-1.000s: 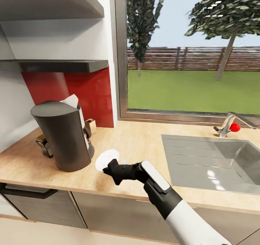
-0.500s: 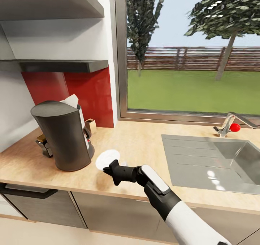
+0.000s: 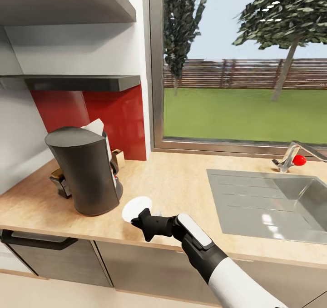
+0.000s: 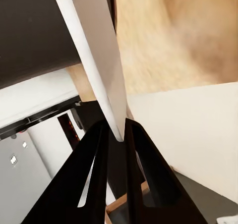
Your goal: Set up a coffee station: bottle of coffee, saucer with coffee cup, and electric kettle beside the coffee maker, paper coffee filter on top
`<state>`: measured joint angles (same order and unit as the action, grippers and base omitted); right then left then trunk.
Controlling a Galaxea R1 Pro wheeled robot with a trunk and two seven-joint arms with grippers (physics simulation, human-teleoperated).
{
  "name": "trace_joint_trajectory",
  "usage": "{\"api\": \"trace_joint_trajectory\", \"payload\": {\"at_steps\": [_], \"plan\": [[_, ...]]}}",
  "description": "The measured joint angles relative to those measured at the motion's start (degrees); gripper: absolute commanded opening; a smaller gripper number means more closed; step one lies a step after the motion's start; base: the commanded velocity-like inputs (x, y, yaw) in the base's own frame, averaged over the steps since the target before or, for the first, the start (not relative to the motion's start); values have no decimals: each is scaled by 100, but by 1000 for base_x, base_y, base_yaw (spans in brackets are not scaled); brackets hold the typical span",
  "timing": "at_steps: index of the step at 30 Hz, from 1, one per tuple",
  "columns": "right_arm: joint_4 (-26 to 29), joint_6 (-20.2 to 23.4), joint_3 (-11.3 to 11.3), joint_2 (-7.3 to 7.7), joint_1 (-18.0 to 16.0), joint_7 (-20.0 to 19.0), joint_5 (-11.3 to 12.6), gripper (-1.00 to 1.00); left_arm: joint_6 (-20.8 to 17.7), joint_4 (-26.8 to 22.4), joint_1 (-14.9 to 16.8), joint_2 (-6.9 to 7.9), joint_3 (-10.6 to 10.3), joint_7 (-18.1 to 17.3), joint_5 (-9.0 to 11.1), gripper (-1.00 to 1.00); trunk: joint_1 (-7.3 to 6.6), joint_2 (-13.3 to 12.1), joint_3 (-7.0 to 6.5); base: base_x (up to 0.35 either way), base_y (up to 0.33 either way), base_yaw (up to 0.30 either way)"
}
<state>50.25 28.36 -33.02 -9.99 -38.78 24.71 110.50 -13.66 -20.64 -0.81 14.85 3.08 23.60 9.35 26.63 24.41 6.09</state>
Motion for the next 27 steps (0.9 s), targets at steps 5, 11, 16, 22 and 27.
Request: {"api": "trace_joint_trajectory", "payload": {"at_steps": [5, 11, 16, 22, 27], "plan": [[0, 0, 0, 1, 0, -1, 0, -100, 2, 160, 0, 6, -4, 1, -2, 100, -2, 0, 0, 151, 115, 0], [0, 0, 0, 0, 0, 0, 0, -100, 3, 172, 2, 7, -1, 2, -8, 100, 0, 0, 0, 73, 80, 0], [-1, 0, 0, 0, 0, 0, 0, -100, 3, 174, 8, 4, -5, 9, -10, 100, 0, 0, 0, 3, 4, 0], [-1, 1, -1, 0, 0, 0, -3, -100, 3, 177, 5, 4, -1, 9, -10, 100, 132, 239, 130, 0, 0, 34], [1, -10, -8, 0, 0, 24, 4, -100, 3, 177, 4, 0, -1, 9, -11, 100, 242, 440, 262, 0, 0, 85]]}}
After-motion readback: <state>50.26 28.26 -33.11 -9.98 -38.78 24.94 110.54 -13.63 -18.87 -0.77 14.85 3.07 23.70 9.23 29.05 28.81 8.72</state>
